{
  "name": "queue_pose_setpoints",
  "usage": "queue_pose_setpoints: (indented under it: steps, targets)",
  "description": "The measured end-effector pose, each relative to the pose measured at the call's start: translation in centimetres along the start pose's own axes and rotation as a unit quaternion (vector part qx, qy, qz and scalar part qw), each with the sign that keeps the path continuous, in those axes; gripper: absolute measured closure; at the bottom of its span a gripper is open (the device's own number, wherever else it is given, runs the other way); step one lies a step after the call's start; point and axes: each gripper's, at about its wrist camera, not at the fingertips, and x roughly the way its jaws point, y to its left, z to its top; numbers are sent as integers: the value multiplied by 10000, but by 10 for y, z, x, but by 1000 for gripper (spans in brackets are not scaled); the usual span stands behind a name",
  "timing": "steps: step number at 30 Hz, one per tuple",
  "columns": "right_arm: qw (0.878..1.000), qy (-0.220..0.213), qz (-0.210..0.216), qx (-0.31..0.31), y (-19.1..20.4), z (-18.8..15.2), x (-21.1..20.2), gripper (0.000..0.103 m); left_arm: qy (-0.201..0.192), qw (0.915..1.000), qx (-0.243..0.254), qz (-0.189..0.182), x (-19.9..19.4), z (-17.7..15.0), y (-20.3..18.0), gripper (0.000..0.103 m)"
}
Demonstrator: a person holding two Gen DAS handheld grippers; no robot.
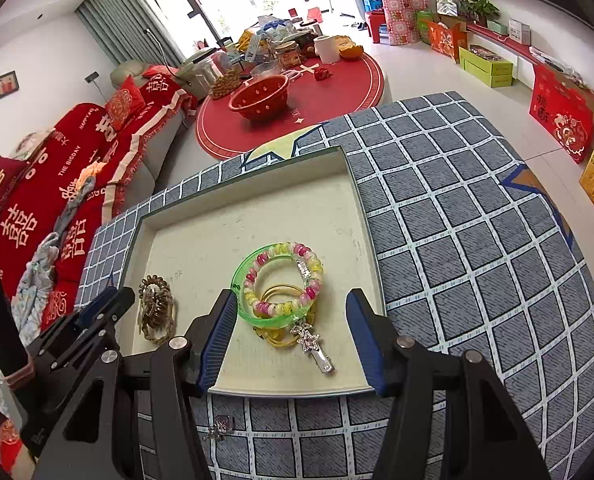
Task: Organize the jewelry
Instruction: 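Carry the beige clip and bead bracelet into the tray and open both tools, then withdraw both tools toward the black claw clip and silver heart charm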
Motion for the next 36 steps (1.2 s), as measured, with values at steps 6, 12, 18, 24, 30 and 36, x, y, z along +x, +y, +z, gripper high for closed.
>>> queue_pose_setpoints:
  steps: [6, 12, 18, 24, 30, 36]
  targets:
    - [10000, 4, 16, -5, 1, -1, -1, 43, -265, 9995, -141, 113, -11, 0, 4, 0]
    - [10000, -18, 37, -65, 7, -7, -7, 27, -302, 9994, -75, 145, -19, -1, 8, 0]
    - [9994, -276, 63, -201, 16, -15, -22, 17, -181, 9995, -206, 136, -27, -13, 18, 0]
    - [9976, -640, 161, -211, 21, -30, -43, 16, -215, 9995, -210, 110, -45, -26, 24, 0]
    - [9979, -541, 180, -292, 26, -43, -53, 16, -316, 9994, -119, 94, -66, -42, 25, 0]
    - [9990, -183, 166, -370, 29, -58, -57, 16, -228, 9997, -42, -47, -78, -65, 27, 0]
